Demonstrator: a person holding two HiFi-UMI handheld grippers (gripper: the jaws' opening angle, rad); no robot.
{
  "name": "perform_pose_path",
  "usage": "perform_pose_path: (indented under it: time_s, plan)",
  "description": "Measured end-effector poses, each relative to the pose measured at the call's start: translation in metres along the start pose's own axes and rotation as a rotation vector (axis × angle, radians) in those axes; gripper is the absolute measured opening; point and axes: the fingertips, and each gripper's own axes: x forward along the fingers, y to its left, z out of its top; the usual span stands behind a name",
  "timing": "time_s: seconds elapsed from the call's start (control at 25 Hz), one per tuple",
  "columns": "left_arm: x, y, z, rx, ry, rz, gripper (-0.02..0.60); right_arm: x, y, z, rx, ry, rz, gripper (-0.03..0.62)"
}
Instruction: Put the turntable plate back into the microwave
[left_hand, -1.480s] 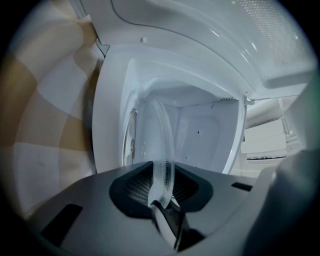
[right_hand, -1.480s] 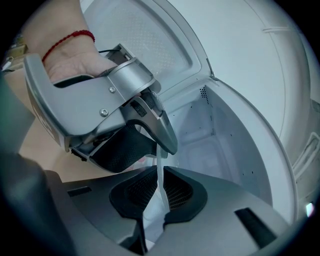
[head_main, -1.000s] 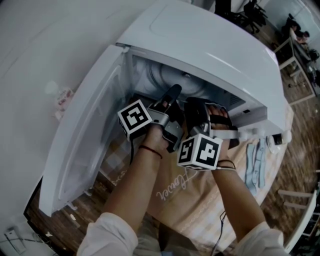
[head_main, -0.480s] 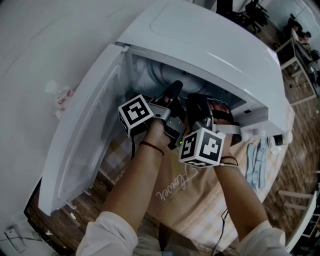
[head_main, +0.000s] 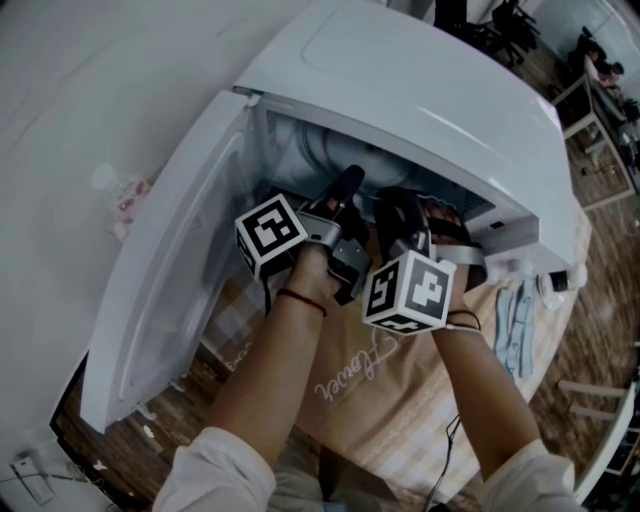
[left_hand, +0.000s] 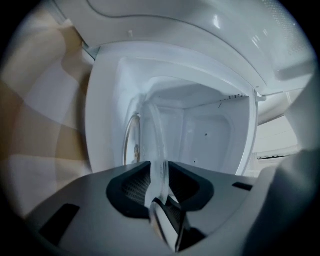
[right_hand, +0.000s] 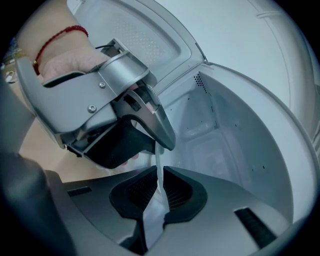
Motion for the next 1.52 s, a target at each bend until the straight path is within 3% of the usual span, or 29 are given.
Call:
perform_pose_path:
  time_s: [0.36,0.44,0.52,0.6,0.92,1.32,1.52]
  plan:
    - [-0.028,0.012,0.027,0.048,-0.164,0.187,0.140,0.001,0.003,-0.002,-0.025,0.009,0.017,0.055]
    - [-0.026,0.013,0.028,0.047,-0.157,0.192,0.122,0.002,0.006,-0.004,-0.031,0.016,0.025,0.055]
    - [-0.026,0.014,0.027,0.045,-0.141,0.193,0.049,0.005,0.011,-0.007,-0.043,0.024,0.039,0.057]
    - [-0.026,0.017,0.025,0.050,-0.123,0.211,0.041,0.007,0.015,-0.010,-0.049,0.035,0.055,0.057]
    - [-0.028,0.024,0.026,0.066,-0.082,0.276,0.035,0.012,0.020,-0.011,-0.018,0.051,0.088,0.060]
    - [-0.026,0.023,0.029,-0.025,-0.150,0.263,0.029,0.010,0.019,-0.003,0.042,0.004,0.142,0.064]
    - [-0.023,0.024,0.023,-0.032,-0.148,0.257,0.029,-0.004,0.020,0.003,0.054,-0.037,0.146,0.064]
